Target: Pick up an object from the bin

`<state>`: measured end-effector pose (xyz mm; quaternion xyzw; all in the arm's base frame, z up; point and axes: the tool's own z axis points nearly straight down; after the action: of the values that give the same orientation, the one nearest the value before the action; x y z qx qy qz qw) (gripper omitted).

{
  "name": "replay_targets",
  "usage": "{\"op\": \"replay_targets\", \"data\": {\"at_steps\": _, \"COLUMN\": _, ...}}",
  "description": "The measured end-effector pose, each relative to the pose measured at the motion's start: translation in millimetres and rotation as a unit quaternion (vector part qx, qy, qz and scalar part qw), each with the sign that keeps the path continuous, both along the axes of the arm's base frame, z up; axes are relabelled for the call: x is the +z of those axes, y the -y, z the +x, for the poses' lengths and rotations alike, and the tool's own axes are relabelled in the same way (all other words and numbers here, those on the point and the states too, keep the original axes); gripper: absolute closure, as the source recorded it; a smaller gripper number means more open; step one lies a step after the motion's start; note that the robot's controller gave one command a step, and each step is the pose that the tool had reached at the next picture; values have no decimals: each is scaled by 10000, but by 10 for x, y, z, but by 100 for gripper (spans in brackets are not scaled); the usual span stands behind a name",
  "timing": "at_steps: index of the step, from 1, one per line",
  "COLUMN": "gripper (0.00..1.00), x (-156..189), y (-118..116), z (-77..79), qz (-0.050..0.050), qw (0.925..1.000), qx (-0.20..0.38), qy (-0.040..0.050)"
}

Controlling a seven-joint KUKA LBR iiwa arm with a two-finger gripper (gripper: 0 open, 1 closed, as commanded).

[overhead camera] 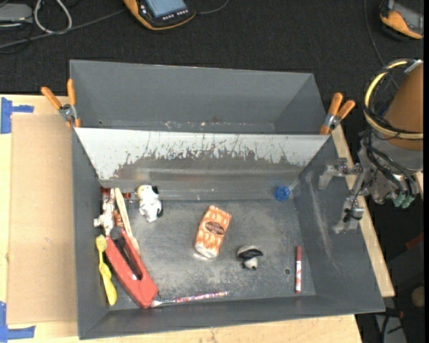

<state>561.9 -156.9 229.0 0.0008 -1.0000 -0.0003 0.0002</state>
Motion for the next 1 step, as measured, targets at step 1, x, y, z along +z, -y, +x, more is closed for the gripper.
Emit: {"op": "replay_targets", "data": {"at_steps": 1, "gripper": 0, "x": -414, "y": -168, "z": 147, "qz": -11, "qw": 9939, "qx": 1103, "qy": 34}}
